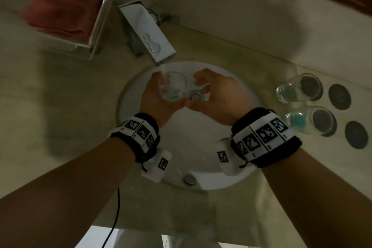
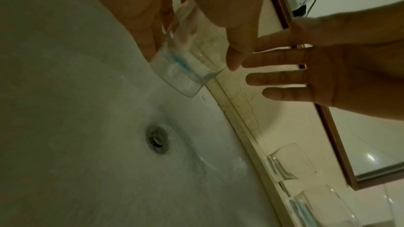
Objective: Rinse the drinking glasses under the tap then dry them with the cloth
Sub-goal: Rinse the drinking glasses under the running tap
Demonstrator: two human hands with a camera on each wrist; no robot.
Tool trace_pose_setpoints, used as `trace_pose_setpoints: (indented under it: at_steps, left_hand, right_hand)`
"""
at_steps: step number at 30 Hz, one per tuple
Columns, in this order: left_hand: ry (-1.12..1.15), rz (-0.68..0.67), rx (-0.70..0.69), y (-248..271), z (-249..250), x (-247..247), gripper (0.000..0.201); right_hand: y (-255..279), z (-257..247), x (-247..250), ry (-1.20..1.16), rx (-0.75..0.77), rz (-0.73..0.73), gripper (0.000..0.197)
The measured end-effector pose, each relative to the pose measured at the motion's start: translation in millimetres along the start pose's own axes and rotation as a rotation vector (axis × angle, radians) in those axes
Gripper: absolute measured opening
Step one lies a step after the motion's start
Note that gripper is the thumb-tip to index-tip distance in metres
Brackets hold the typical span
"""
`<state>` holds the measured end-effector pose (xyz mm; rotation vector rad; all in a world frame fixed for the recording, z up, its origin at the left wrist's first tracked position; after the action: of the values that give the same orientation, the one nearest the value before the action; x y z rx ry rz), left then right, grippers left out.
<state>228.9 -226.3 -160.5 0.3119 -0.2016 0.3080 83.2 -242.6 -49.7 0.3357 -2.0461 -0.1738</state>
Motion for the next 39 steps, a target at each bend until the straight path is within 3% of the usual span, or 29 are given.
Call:
trace_pose_setpoints:
  at_steps: [3,7,11,21,23,27,30,33,37,39]
  left_hand:
    - [0.073,-0.011,0.025,-6,1,0,0.080]
    - [-0.042,-0.002,-0.045,-16,4,6,0.081]
    - [0.010,0.001,0.010,-18,1,8,0.076]
    - [0.109,0.015,0.039,-25,2,12,0.082]
    - [0.135,-0.018,0.103,-28,-2,10,0.085]
    - [-0.077,-0.066,0.230,-21,-11,11,0.053]
    - [-0.013,-0.123,0.358,-13,-11,7,0.064]
    - [-0.051,-0.137,0.449,-13,-14,5,0.051]
    - [-0.013,-0.193,0.565,-6,-12,0,0.062]
    - [-0.001,-0.211,0.603,-3,-14,-1,0.066]
  right_hand:
    - [-10,-6,-5,0.012,0.015,0.010,0.070]
    - [-20,-10,-14,-0.032,0.012,0.029,0.062]
    - [-29,-6,-28,-0.067,-0.003,0.038,0.051]
    - [-42,-4,-41,-0.147,-0.012,-0.001,0.062]
    - [-44,-3,-40,-0.133,-0.011,-0.012,0.061]
    - [-44,1,-39,-0.024,-0.009,-0.119,0.060]
    - [-40,5,-42,0.029,-0.008,-0.192,0.062]
    - [-39,9,-44,0.006,-0.050,-0.201,0.063]
    - [-42,12,-43,0.002,-0.088,-0.184,0.047]
    - [-43,12,-43,-0.013,-0.085,-0.179,0.058]
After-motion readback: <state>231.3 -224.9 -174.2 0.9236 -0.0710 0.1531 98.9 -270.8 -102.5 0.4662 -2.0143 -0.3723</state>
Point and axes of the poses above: each hand's wrist, its own y-axis away from the middle knuckle, its own x-axis out of the back of the hand, z = x × y, the point moved 6 cm from there along -y, towards the middle knuckle, and after that the axes turned 13 degrees about z, right-handed, at the moved point
